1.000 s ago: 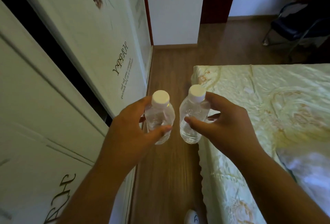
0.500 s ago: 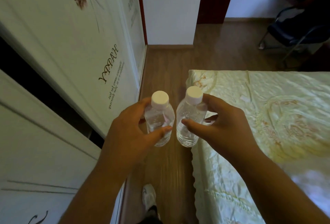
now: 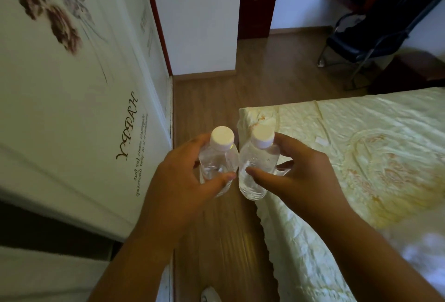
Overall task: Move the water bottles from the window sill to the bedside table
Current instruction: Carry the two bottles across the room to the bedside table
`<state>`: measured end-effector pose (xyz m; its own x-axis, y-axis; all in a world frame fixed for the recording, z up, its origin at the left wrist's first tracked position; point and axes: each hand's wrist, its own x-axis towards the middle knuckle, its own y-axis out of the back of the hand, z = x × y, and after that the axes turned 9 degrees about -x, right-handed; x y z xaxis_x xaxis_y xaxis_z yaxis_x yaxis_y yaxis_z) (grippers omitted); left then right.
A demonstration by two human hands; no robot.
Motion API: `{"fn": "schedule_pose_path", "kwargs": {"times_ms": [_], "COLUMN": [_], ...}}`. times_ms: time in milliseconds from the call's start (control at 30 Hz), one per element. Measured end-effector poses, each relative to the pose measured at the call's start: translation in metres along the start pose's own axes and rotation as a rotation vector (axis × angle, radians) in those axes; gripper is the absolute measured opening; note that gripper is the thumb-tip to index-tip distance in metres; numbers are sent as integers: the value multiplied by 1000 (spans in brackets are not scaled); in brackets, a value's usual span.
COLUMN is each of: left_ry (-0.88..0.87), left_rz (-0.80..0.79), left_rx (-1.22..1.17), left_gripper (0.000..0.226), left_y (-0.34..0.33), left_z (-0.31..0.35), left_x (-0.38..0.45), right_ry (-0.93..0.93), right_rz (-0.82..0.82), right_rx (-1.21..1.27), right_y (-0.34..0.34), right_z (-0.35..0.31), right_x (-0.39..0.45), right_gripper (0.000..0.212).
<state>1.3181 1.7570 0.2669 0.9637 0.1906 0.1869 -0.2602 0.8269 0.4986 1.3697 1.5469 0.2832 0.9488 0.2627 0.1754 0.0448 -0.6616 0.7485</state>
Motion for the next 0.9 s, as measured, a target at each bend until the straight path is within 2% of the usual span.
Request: {"fn": "schedule_pose_path", "kwargs": {"times_ms": [400, 700, 900], "left_ry": [24, 73, 94], "left_rz": [-29, 58, 118], "left_rx": [34, 93, 113], "left_gripper": [69, 72, 73], "left_y": [14, -3, -21], "left_z": [-38, -43, -41], "left_x": [72, 163, 229], "right_ry": [41, 81, 106], "right_rz": [-5, -77, -116], "right_rx": [9, 66, 69], "right_y": [-40, -50, -45], "right_z": [7, 33, 56], "right_x": [81, 197, 277], "right_gripper": [65, 64, 72]}}
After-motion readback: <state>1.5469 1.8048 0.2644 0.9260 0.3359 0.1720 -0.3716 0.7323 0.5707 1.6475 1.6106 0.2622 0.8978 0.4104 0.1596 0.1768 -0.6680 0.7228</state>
